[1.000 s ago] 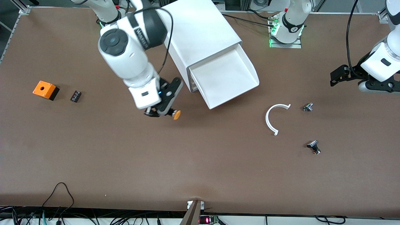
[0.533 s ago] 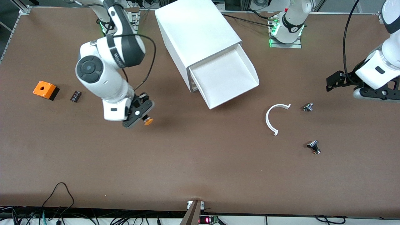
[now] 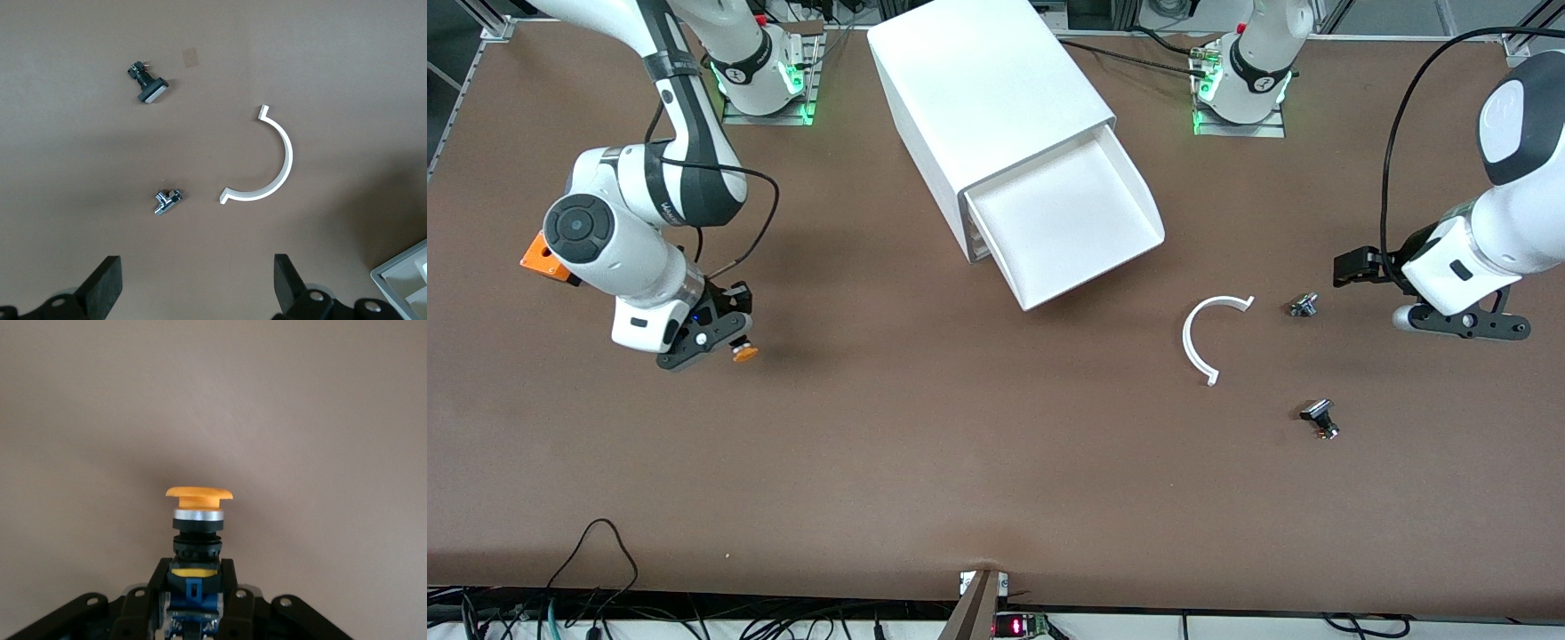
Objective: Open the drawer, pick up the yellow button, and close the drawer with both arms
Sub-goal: 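Carry the button beside the orange box while the left gripper reaches the drawer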
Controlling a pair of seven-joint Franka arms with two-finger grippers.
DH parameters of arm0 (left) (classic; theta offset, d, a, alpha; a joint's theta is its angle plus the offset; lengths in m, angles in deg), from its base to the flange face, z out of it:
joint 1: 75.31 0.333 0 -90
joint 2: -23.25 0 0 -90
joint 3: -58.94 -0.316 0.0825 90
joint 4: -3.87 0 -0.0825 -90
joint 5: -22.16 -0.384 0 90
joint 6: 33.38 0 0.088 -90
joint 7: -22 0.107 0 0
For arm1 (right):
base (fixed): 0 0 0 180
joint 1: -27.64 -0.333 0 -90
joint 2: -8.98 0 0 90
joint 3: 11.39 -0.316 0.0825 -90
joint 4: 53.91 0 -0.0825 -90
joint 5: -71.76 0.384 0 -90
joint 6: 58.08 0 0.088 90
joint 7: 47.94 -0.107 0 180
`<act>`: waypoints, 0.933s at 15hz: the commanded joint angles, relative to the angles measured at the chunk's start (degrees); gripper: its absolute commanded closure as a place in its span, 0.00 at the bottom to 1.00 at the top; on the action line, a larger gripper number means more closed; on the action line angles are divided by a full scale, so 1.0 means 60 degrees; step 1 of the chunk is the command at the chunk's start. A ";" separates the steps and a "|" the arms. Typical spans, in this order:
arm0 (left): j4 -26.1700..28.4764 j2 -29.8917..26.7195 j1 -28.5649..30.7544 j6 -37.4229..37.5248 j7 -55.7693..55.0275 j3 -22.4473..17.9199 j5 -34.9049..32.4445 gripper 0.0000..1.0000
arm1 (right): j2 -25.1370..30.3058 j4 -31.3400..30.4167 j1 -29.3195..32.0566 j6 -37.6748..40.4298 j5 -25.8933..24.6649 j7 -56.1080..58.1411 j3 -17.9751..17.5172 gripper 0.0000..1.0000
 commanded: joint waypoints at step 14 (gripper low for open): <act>0.2208 0.0567 -0.2816 -0.3899 -0.8381 0.0124 0.0776 0.00 | -0.0777 -0.2487 0.2165 -0.3050 -0.0172 0.1587 -0.0266 0.70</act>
